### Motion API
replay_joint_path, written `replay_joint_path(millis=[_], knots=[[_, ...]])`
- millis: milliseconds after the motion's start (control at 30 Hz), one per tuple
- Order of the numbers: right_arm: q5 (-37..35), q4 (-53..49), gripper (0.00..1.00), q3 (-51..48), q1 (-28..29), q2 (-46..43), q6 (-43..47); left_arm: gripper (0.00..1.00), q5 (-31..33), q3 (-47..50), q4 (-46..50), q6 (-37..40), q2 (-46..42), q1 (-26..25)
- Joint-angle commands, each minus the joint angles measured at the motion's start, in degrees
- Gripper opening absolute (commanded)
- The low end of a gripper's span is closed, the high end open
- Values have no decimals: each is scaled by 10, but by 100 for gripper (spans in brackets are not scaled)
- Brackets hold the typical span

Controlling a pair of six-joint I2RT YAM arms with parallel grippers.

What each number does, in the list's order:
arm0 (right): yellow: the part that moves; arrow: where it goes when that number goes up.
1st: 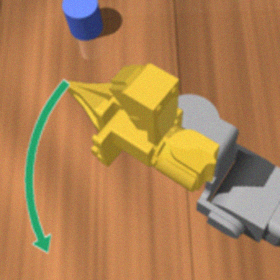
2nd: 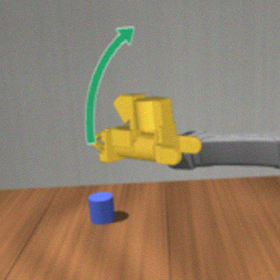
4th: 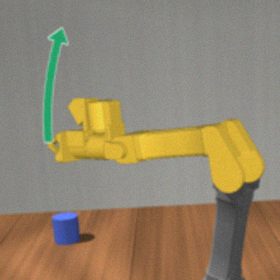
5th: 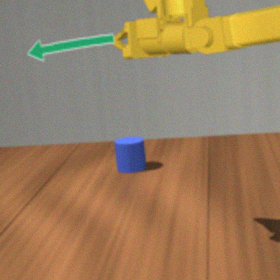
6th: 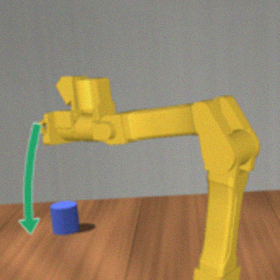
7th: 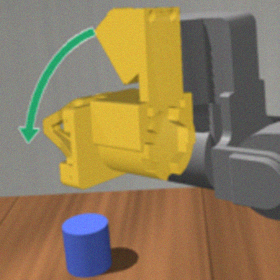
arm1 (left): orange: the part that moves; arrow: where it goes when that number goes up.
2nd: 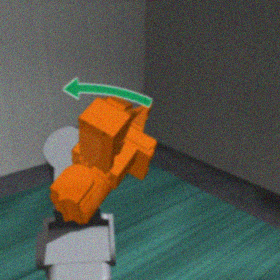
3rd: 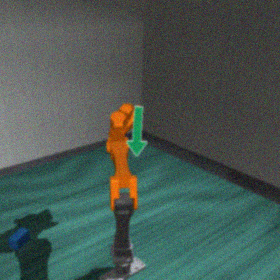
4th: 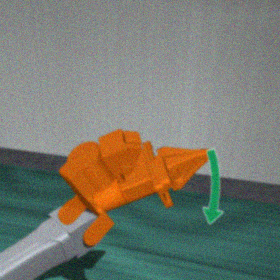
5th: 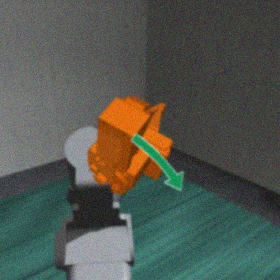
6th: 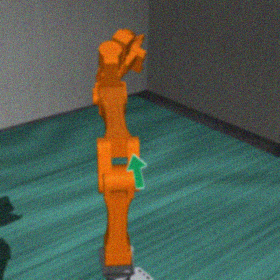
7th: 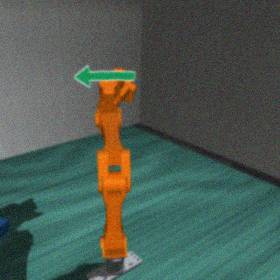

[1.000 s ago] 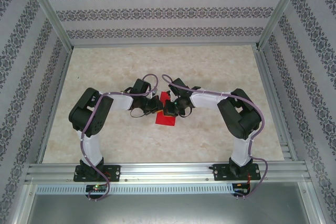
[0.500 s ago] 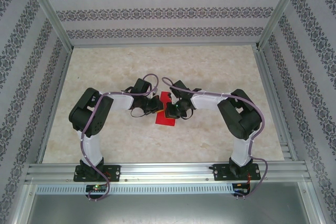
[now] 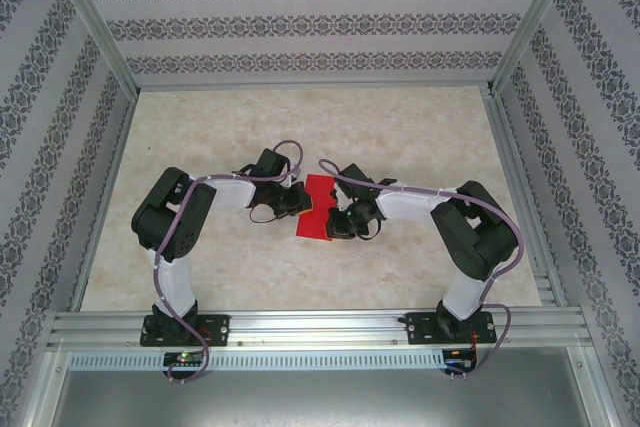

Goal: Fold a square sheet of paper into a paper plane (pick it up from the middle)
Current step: Fold the triangle a second time at the center of the table.

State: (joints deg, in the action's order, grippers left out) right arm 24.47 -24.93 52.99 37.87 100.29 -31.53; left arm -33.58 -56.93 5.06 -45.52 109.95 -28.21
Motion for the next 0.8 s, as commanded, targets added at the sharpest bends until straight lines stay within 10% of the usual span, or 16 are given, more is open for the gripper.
replay_joint_path(millis=[0, 767], knots=[[-7, -47, 5, 20, 1, -28, 14, 0, 62, 9, 60, 4, 27, -3], [-10, -27, 5, 69, 3, 73, 11, 0, 72, 11, 69, 2, 30, -2]])
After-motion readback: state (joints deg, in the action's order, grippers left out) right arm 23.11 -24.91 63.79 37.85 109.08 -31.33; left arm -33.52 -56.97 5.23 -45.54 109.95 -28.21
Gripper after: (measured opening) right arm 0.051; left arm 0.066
